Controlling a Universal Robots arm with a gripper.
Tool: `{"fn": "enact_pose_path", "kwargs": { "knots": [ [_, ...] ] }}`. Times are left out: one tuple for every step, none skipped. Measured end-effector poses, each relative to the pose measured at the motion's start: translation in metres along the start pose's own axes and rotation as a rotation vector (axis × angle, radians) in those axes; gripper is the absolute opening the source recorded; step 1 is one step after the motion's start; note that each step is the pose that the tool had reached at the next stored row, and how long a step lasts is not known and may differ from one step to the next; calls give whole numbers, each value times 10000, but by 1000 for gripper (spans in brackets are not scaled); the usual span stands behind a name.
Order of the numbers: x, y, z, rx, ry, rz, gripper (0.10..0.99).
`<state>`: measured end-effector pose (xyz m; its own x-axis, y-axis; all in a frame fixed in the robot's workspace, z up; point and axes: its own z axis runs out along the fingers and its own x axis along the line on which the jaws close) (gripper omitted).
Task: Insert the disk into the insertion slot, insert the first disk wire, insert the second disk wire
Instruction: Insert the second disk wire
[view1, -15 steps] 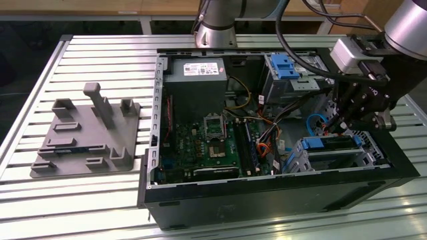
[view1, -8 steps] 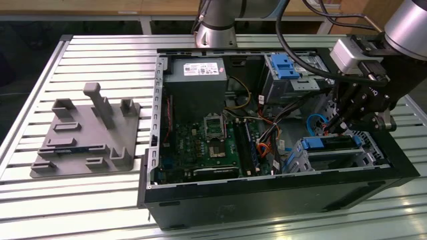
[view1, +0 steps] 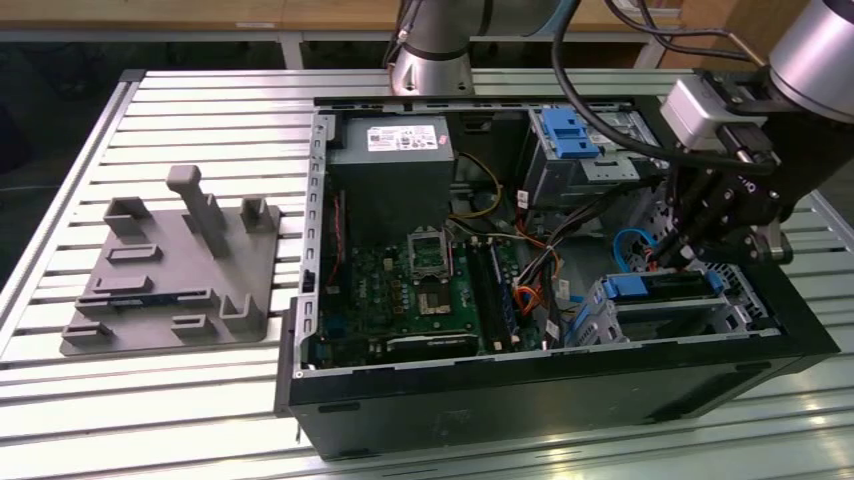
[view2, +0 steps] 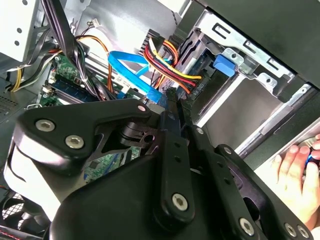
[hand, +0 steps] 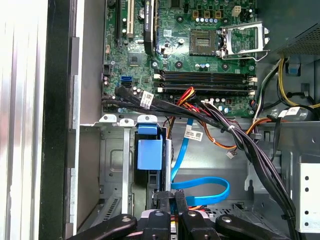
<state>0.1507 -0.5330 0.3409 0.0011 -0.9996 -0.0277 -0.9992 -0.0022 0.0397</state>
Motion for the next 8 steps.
{"fn": "enact_pose_path", "kwargs": {
  "knots": [
    [5, 0, 2, 0, -1, 0, 161],
    [12, 0, 2, 0, -1, 1, 161],
    [18, 0, 4, 0, -2, 1, 161],
    [24, 0, 5, 0, -1, 1, 161],
    [30, 0, 6, 0, -1, 2, 161],
    [35, 0, 8, 0, -2, 2, 161],
    [41, 0, 10, 0, -5, 2, 161],
    [47, -1, 12, 0, -13, 2, 161]
  ]
}}
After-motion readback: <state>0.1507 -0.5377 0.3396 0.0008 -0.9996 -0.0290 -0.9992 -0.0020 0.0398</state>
